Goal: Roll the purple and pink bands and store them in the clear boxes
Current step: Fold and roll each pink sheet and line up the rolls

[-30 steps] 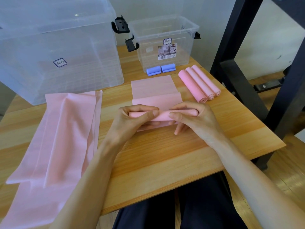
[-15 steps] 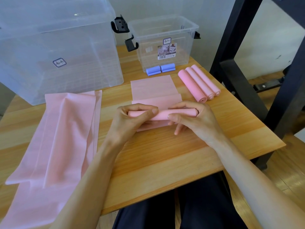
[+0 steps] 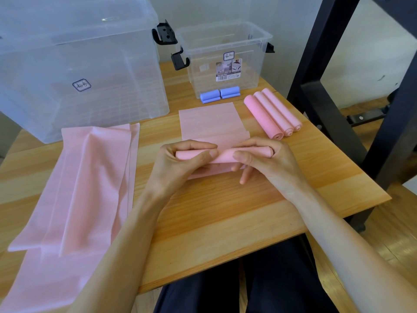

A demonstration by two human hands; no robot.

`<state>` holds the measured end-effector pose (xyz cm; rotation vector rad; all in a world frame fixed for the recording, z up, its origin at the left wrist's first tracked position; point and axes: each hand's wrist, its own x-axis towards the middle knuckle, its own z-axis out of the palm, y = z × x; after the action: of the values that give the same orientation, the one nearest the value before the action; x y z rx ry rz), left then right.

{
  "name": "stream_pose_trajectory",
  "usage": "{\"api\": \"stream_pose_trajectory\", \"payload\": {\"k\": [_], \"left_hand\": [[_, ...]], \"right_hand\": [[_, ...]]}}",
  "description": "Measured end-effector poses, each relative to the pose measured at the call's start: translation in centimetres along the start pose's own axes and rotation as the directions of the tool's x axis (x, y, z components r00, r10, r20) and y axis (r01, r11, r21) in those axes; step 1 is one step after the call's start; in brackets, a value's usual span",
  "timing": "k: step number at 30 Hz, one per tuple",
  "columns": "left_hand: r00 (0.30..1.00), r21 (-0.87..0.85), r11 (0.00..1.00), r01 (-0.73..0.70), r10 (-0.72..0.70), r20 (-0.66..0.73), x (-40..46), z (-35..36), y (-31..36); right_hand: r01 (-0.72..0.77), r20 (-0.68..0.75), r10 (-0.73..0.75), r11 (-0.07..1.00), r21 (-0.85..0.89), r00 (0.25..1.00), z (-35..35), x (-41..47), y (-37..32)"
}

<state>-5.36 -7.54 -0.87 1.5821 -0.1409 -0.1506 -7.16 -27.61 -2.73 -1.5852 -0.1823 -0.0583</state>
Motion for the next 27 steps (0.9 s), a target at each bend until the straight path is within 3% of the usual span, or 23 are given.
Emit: {"api": "stream_pose_trajectory", "payload": {"k": [5,13,21,27], "left_hand": [[0.996,-0.055,0.995,0.088,-0.088,0.008,-0.05,0.06,0.05],[0.999,-0.006,1.000,0.030,-0.030,0.041,0.08,-0.18,-0.14],[0.994,-0.059,0.992,0.109,-0.108,0.023,0.00,0.00,0.07],[0.998,-0.034,0.999,0.037,-0.036,0.044,0.13,-0.25,-0.09]], "right_hand": [[0.011,0.022,-0.011,1.000,-0.001,1.000,0.06,-0.04,-0.01],[-0.018,-0.011,0.019,1.000,0.017,1.000,-0.06,-0.10,0.15],[0.009,0.016,-0.008,1.000,-0.025,1.000,0.13,0.00,0.09],[-0.004,-0.006,0.004,1.000,0.013,1.000,0.09,-0.10,0.02]]}}
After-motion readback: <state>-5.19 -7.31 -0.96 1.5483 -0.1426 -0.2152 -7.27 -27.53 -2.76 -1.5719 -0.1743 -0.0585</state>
